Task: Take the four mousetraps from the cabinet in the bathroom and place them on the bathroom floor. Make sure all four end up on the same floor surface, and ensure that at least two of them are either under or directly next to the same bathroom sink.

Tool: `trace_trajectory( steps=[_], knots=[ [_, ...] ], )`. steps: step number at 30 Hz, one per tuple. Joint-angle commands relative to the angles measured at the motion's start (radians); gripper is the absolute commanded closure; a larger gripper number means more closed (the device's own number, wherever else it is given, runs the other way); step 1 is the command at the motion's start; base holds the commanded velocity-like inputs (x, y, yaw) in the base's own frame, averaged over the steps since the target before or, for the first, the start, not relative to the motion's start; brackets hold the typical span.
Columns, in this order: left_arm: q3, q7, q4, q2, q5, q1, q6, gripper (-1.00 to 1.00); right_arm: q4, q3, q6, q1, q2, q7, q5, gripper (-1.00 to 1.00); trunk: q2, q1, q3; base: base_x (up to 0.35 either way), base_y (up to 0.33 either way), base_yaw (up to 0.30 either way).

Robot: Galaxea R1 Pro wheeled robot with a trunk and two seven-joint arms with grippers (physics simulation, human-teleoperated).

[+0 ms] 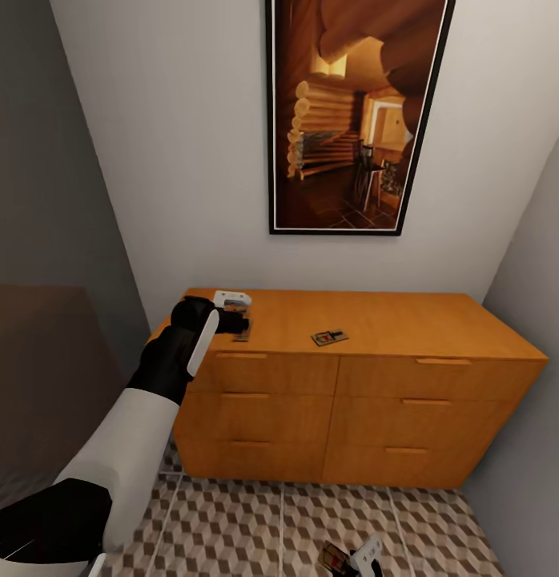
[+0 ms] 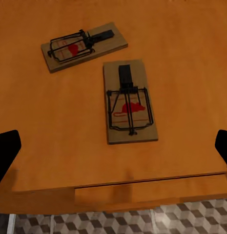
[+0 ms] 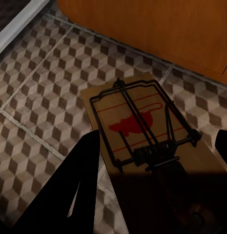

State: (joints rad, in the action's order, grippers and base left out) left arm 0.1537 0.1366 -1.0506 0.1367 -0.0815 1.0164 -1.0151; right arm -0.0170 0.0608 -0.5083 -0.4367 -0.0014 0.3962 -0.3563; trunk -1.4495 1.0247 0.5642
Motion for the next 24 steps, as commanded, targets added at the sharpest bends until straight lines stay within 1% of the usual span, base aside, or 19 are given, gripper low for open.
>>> trace_trajectory(
  steps=[1, 8, 24],
  knots=[
    [0.001, 0.009, 0.000, 0.000, -0.013, 0.001, -0.003, -1.00, 0.000, 0.007, -0.002, -0.001, 0.000, 0.003, -0.004, 1.00, 0.000, 0.000, 0.001, 0.195, 0.000, 0.000],
    [0.001, 0.009, 0.000, 0.000, -0.036, 0.001, -0.003, -1.00, 0.000, 0.007, -0.001, -0.001, 0.000, 0.003, -0.004, 1.00, 0.000, 0.000, 0.001, 0.145, 0.000, 0.000],
    [0.002, 0.006, 0.024, 0.001, -0.042, 0.001, -0.003, -1.00, 0.000, 0.007, -0.002, -0.001, 0.000, 0.003, -0.004, 1.00, 0.000, 0.000, 0.001, 0.011, 0.000, 0.000]
  ],
)
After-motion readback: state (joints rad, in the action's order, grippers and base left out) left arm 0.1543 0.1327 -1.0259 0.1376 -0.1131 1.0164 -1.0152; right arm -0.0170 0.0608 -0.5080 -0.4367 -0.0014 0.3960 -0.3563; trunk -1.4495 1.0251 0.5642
